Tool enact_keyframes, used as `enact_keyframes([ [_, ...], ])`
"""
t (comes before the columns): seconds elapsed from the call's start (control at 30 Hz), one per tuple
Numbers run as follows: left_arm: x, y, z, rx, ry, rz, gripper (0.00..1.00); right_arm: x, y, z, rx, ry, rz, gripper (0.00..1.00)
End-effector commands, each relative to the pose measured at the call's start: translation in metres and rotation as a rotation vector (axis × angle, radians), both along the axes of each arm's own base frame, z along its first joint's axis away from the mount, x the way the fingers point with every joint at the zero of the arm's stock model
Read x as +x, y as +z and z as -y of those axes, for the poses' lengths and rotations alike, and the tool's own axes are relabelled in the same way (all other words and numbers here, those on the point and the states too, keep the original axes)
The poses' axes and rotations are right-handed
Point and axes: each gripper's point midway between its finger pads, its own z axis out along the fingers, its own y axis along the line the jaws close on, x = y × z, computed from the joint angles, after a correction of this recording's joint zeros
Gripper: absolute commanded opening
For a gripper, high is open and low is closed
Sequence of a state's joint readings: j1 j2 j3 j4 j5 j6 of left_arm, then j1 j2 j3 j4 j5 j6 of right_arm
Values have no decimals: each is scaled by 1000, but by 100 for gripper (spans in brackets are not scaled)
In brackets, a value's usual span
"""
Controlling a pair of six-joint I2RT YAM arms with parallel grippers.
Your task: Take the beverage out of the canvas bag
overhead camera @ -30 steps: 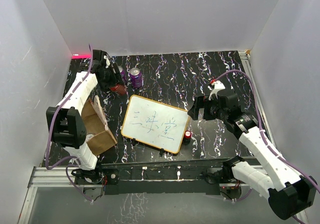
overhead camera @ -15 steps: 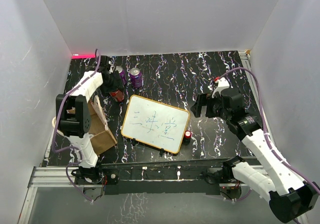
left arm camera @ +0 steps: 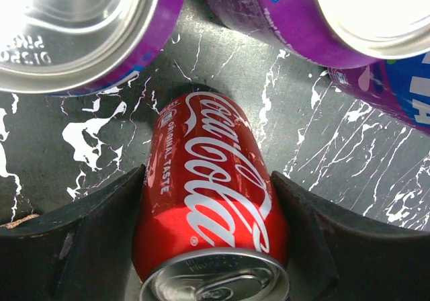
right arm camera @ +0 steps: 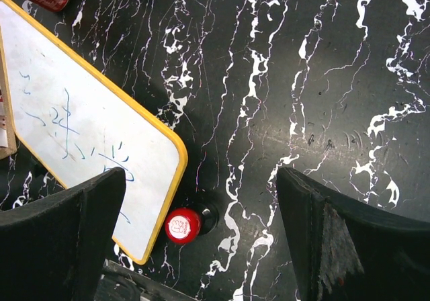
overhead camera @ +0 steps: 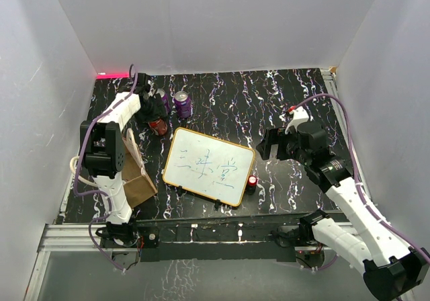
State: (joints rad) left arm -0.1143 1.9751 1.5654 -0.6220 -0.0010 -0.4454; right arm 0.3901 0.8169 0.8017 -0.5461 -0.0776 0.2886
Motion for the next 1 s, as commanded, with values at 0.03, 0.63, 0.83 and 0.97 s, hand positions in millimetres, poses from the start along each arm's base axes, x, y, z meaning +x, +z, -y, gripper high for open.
enact_keyframes([
  [0.03,10,30,2,-5,-8,68,76,9,15,-3,10,1,81,98],
  [0.63,-21,147,1,-30,-57,353,84,15,-4,-11,-13,17,15,98],
  [0.83,-61,180,-20,37,-12,450,83,14,-14,-16,-17,40,-38,98],
  [0.97,-103,187,-45,97,127,482,83,14,-10,-16,-11,39,-15,98],
])
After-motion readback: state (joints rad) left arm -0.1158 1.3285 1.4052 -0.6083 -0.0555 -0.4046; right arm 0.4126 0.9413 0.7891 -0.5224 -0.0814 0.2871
